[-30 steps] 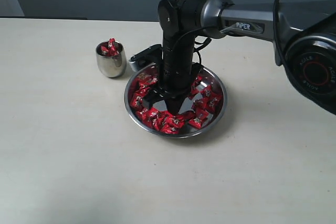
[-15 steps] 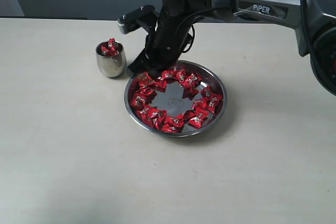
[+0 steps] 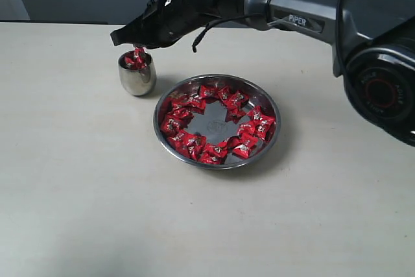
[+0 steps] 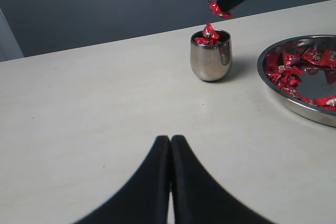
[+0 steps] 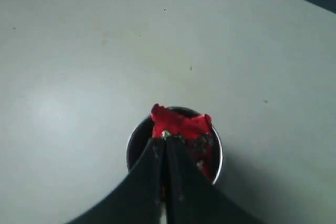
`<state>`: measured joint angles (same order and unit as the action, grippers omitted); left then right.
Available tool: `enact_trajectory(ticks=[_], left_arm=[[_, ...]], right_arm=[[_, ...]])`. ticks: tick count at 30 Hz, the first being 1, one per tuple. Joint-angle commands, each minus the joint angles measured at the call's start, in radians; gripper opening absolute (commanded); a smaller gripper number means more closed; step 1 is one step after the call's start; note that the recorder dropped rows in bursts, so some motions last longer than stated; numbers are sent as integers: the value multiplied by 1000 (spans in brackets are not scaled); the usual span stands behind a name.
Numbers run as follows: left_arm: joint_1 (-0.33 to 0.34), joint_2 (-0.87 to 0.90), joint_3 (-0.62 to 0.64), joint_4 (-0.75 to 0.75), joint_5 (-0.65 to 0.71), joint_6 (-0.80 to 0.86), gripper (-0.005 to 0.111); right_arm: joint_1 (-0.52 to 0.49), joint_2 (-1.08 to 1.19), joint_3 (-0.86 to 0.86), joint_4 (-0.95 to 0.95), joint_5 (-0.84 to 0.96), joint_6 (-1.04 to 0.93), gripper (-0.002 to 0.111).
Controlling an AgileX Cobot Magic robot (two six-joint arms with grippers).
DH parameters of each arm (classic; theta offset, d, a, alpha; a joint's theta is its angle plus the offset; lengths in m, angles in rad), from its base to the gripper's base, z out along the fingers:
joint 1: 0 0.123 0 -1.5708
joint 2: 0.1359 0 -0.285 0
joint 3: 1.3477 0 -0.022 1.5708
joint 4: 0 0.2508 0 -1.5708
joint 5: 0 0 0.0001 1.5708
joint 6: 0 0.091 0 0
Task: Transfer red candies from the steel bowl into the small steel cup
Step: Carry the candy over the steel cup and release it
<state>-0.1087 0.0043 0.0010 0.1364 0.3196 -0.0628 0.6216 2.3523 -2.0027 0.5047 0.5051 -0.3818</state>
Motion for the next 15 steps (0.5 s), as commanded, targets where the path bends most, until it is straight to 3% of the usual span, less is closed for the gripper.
enact_trajectory(ticks=[1, 12, 15], left_arm=[[-3, -4, -1, -1, -9, -5, 0], [-3, -4, -1, -1, -9, -5, 0], [-3, -4, -1, -1, -9, -5, 0]], right_arm=[[-4, 49, -78, 31, 5, -11, -1], [-4, 118, -117, 26, 45, -13, -1], [-4, 118, -117, 24, 58, -13, 9]])
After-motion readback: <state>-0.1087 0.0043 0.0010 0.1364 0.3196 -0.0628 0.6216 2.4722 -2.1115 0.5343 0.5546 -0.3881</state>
